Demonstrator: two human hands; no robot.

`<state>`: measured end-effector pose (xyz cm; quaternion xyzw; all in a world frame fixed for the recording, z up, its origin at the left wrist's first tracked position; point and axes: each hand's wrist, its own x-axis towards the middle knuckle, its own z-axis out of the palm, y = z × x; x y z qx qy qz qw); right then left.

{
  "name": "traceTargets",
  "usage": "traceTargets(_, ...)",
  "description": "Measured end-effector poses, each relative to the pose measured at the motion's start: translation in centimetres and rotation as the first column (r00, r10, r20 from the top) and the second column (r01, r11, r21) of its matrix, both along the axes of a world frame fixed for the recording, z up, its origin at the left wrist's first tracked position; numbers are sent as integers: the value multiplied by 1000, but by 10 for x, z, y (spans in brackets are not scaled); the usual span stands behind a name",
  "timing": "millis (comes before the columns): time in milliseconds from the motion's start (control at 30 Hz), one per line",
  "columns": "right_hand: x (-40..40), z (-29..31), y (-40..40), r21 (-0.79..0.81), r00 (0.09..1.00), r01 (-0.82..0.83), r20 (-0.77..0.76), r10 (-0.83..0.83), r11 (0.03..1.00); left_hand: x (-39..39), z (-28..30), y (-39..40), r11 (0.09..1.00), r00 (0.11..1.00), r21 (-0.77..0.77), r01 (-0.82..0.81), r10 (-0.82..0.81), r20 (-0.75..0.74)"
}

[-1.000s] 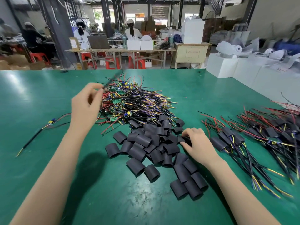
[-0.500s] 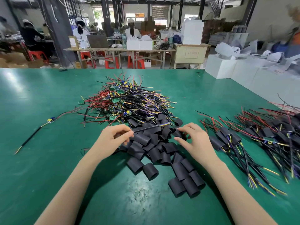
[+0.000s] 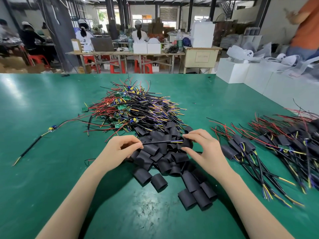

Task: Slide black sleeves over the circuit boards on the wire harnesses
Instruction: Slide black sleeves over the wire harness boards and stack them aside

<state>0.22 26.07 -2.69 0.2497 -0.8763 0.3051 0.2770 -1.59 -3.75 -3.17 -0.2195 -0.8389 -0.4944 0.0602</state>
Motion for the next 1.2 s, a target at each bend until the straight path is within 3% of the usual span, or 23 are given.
traceTargets(233, 1, -1, -2, -3, 1000, -6, -28, 6, 1000, -2, -1, -4, 1000, 1000, -11, 2, -2, 9)
traceTargets(400, 0, -1, -7, 262, 976, 119, -210, -64, 958, 1, -3, 7, 997, 999, -75, -6, 2, -50)
traceTargets(567, 0, 0, -8, 344, 949, 194, -302, -87, 919, 6, -4, 17, 997, 998, -76, -19, 14, -63)
traceTargets(900, 0, -4, -12, 364, 963, 176, -257, -83, 915, 12, 2, 25, 998, 999, -49, -26, 24, -45)
traceTargets(1200, 12, -5, -37, 313, 991, -29, -112, 67, 949, 24, -2, 50, 998, 999, -47, 35, -37, -24)
